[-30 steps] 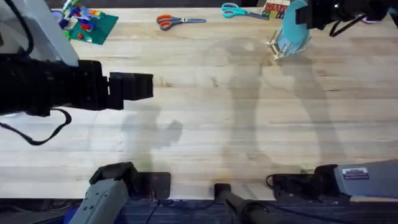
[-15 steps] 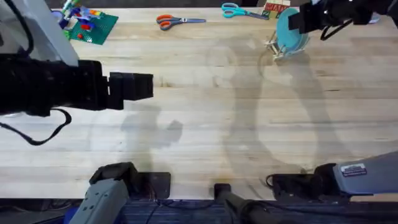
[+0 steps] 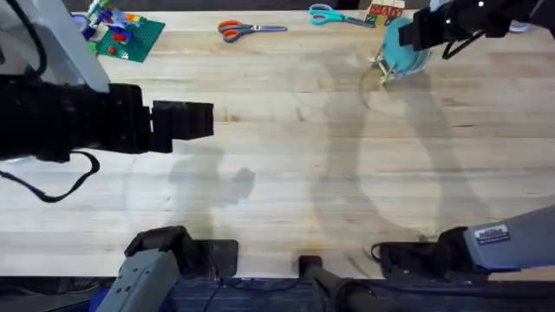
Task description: Pick up the plates from the table one by one and place each into a slot on the dish rack.
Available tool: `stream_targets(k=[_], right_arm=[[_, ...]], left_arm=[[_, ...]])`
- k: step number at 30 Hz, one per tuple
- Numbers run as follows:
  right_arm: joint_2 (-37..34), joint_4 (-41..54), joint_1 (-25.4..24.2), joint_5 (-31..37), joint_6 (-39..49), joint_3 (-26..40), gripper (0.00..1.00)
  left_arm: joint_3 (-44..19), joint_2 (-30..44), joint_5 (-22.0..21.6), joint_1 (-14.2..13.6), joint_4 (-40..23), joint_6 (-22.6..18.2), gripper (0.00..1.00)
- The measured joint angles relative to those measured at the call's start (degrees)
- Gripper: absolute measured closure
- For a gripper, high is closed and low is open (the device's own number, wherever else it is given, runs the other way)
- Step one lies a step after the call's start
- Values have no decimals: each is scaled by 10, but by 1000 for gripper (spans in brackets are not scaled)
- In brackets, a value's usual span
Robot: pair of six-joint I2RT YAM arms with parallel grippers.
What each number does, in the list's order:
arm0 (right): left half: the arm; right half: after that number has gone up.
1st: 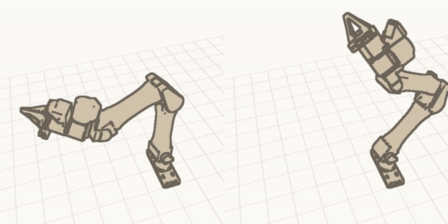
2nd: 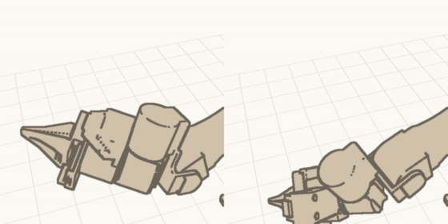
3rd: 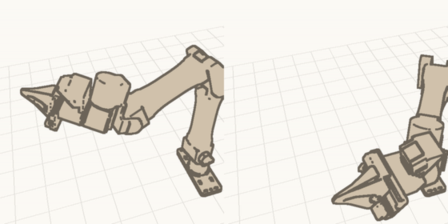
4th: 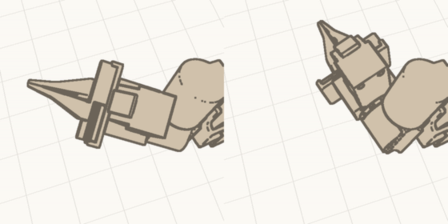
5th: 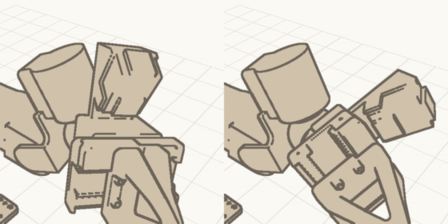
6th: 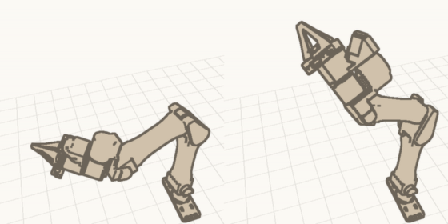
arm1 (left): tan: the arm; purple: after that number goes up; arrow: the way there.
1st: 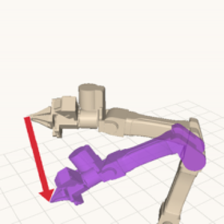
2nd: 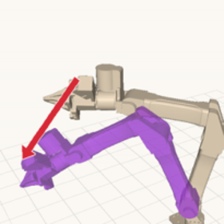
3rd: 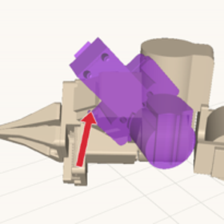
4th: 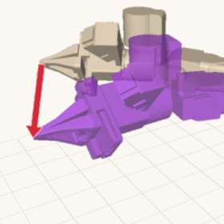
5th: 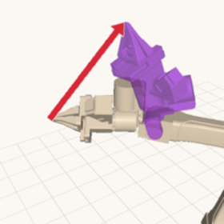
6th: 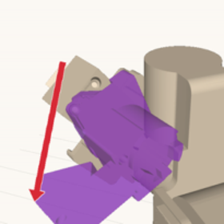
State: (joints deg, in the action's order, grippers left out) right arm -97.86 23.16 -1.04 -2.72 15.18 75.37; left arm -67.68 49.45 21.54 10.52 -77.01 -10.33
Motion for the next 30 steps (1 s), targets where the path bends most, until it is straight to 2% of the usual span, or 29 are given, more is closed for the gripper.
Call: stream_targets(k=[19,30], right_arm=[[-16,-1,0,-1,0,0,970],[-16,-3,0,-3,-2,0,867]], left_arm=[[0,0,0,0,0,0,8],[0,0,0,0,0,0,8]])
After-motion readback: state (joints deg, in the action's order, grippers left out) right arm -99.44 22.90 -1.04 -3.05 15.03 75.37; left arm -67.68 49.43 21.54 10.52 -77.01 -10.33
